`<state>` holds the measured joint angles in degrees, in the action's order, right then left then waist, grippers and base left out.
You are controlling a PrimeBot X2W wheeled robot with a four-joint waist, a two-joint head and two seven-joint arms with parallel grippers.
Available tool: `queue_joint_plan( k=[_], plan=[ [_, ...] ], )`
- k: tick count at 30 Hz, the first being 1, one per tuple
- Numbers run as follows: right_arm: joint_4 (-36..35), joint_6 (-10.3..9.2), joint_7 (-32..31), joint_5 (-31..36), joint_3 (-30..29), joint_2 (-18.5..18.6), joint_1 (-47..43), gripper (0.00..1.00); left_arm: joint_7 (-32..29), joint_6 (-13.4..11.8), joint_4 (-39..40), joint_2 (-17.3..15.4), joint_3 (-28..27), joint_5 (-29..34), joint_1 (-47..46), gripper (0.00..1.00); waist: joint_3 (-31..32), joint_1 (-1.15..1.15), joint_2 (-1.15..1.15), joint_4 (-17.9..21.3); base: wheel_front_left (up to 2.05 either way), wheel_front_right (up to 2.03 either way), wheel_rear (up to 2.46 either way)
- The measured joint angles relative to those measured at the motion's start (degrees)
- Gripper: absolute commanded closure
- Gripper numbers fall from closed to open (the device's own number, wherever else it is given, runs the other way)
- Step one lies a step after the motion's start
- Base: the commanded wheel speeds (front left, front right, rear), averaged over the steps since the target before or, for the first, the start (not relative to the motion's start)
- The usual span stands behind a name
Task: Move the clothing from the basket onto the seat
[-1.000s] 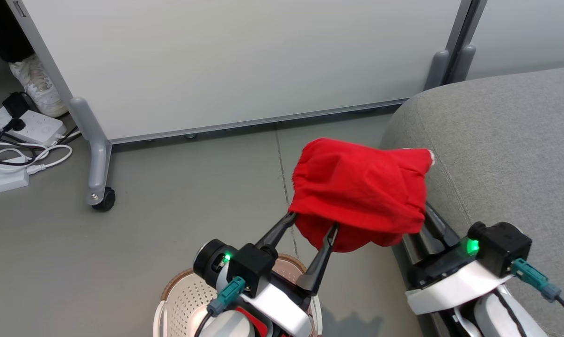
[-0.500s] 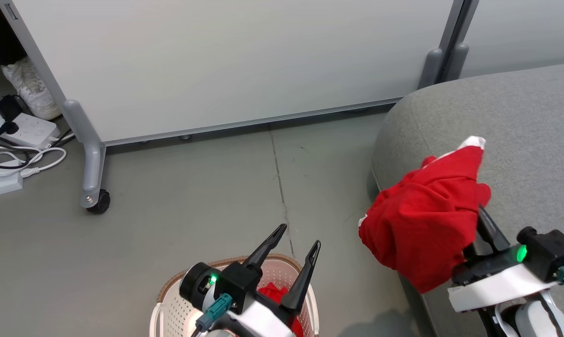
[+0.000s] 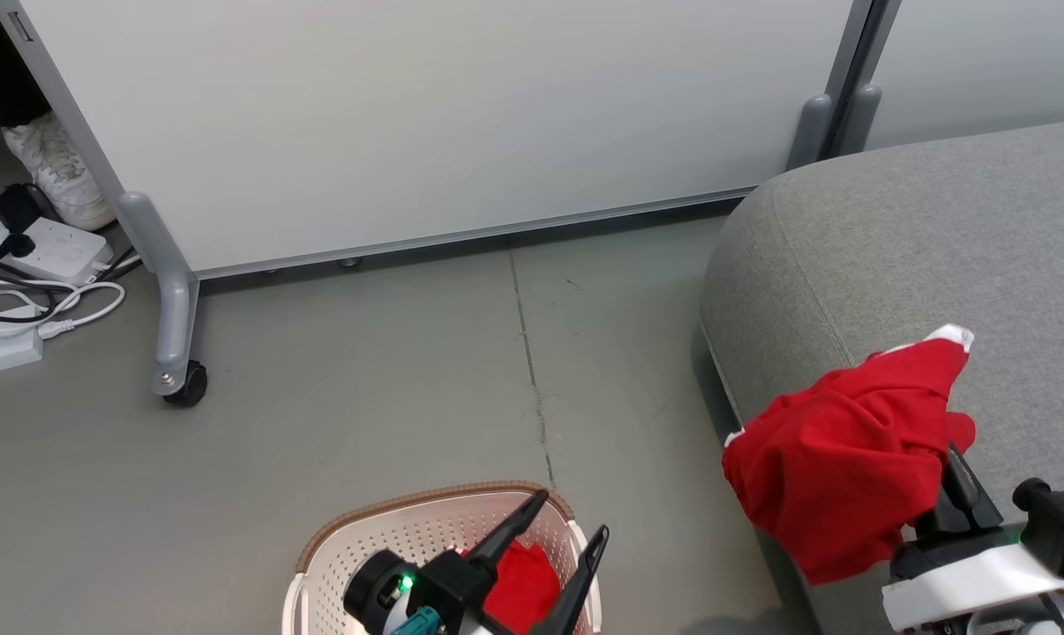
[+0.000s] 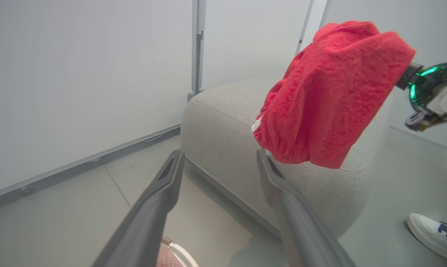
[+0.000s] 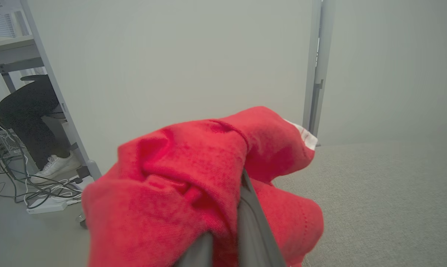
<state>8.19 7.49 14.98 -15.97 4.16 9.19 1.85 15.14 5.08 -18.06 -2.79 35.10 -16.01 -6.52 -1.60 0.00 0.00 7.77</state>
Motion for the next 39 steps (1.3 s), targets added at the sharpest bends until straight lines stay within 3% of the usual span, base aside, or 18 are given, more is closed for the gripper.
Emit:
queue_joint_plan(
  k=[39],
  plan=[
    [1.14, 0.0, 0.0, 1.07, -1.77, -0.88, -0.33, 1.0, 0.0, 0.32, -0.64, 0.01, 0.56, -0.6, 1.2, 0.0, 0.67, 0.0, 0.0, 0.44, 0.0, 0.0, 0.0]
  ],
)
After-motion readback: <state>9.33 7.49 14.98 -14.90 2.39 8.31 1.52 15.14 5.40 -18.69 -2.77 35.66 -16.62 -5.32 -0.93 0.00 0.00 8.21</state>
